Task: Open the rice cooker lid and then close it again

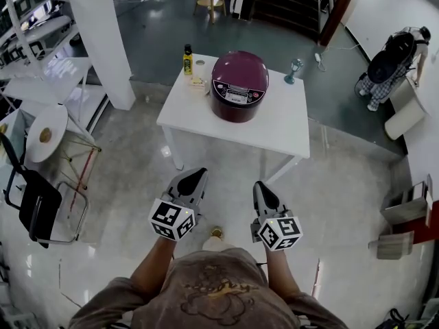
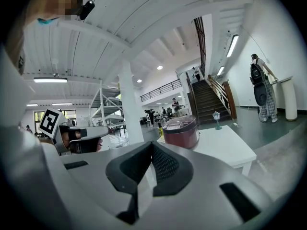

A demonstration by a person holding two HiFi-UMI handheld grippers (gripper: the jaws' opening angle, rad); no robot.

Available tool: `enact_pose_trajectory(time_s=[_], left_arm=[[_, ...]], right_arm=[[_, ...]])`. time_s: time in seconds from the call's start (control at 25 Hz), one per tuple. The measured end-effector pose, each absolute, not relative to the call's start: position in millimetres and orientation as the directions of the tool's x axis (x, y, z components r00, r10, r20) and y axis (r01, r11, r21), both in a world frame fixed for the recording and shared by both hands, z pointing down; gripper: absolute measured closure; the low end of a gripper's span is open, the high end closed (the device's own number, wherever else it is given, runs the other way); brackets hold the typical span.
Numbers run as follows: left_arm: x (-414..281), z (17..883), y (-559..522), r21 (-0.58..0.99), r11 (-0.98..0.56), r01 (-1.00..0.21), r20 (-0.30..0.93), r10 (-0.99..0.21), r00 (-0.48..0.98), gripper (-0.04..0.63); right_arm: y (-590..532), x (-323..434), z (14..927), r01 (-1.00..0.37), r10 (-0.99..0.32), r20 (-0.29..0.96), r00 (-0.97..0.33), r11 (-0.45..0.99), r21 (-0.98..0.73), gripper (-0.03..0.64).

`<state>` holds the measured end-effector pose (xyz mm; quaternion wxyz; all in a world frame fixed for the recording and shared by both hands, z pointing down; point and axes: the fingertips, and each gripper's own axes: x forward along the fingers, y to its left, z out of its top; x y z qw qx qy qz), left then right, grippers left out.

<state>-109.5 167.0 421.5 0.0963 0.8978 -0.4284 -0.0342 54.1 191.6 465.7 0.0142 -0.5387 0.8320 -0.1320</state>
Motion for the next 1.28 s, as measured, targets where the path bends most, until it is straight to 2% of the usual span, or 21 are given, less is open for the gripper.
enact_pose_trajectory(time_s=[0.64, 1.28], left_arm=[[-89, 428, 74, 0.206, -0.515, -0.832, 0.040, -0.845, 0.533, 0.577], [-72, 439, -48, 0.227, -0.555, -0.801, 0.043, -0.816, 0.577, 0.577]], right_arm=[[80, 86, 470, -0.850, -0.856, 0.116, -0.504, 0.468, -0.241, 0.615], [-30, 98, 475, -0.867, -0.873, 0.125, -0.472, 0.434, -0.244, 0.615]])
